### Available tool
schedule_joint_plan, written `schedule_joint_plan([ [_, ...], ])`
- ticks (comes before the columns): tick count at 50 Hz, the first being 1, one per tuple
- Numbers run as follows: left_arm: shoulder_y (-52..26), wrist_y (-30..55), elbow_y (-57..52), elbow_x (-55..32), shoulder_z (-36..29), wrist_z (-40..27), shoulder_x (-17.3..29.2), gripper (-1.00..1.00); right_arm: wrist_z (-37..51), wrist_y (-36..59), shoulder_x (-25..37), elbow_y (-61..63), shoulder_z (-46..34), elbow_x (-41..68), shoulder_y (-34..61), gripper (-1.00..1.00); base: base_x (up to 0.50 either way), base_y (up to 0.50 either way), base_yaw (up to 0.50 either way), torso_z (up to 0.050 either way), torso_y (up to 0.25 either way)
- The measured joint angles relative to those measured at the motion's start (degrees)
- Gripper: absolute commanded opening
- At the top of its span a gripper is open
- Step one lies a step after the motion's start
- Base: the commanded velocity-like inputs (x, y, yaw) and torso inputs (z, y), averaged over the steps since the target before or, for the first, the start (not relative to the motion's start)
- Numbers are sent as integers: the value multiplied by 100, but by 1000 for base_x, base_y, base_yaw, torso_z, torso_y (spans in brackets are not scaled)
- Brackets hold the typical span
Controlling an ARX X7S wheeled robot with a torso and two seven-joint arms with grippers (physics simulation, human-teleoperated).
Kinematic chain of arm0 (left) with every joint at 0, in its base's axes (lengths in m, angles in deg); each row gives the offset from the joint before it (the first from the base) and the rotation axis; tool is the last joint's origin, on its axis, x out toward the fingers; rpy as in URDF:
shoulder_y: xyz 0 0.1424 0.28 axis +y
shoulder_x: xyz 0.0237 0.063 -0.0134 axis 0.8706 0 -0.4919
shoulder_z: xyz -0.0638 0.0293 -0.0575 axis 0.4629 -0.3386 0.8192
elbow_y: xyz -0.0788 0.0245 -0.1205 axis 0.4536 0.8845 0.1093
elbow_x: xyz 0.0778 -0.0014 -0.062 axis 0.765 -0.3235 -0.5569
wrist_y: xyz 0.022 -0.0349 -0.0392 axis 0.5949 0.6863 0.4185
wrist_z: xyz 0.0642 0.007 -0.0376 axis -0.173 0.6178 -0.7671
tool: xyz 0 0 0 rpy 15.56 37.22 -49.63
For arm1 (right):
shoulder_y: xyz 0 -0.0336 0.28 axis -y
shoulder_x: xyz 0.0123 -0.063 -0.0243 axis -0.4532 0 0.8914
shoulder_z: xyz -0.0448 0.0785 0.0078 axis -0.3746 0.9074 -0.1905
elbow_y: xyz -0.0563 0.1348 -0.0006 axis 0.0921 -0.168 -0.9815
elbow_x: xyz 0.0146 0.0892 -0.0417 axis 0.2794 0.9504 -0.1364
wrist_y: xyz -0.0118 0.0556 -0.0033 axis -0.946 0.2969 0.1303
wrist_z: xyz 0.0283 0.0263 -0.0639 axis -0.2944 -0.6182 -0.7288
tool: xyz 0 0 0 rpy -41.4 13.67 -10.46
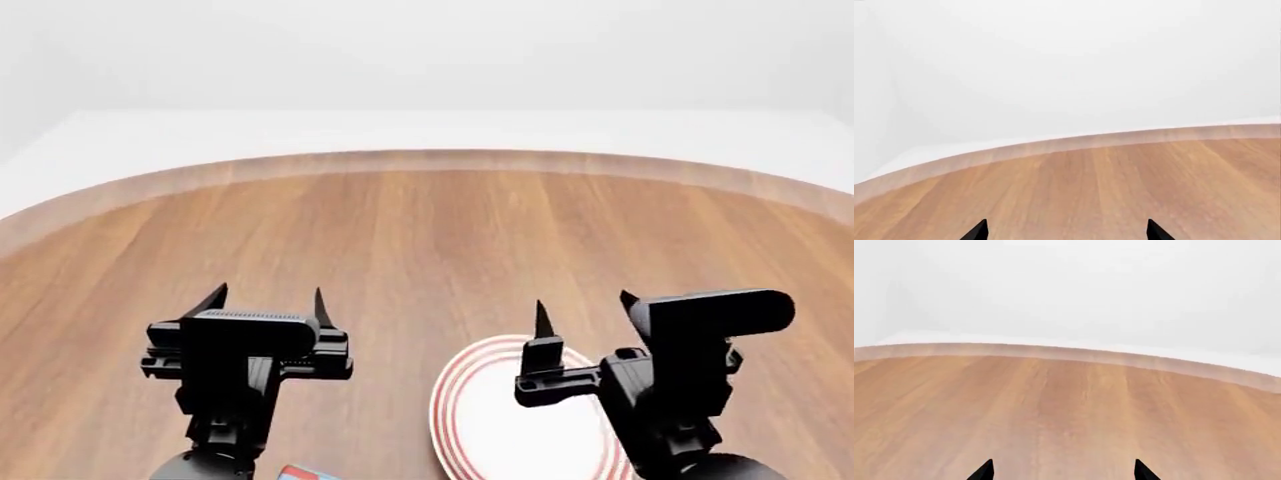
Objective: Put the chocolate pudding to the right of the plate.
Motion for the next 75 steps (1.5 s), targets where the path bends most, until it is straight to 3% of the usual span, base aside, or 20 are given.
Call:
schedule_joint_plan([
  [6, -13, 21, -19, -20, -9, -17, 16, 100, 1646, 780, 823, -175, 60, 2812, 767, 100, 0, 0, 0, 0, 0],
  [12, -29, 35, -13, -40, -17, -30, 31, 100, 2590, 1155, 1573, -514, -273, 4979, 1486, 100, 0, 0, 0, 0, 0],
  [25, -47, 22, 38, -79, -37, -59, 53, 100, 3195, 1495, 2430, -803, -678, 7154, 2320, 100, 0, 0, 0, 0, 0],
  [39, -55, -15, 99, -103, -68, -94, 81, 100, 2669, 1849, 2370, -903, -1087, 7347, 2578, 100, 0, 0, 0, 0, 0],
  [75, -56, -80, 196, -153, -163, -185, 153, 100, 1023, 1826, 1221, -1638, -3001, 5822, 3151, 100, 0, 0, 0, 0, 0],
])
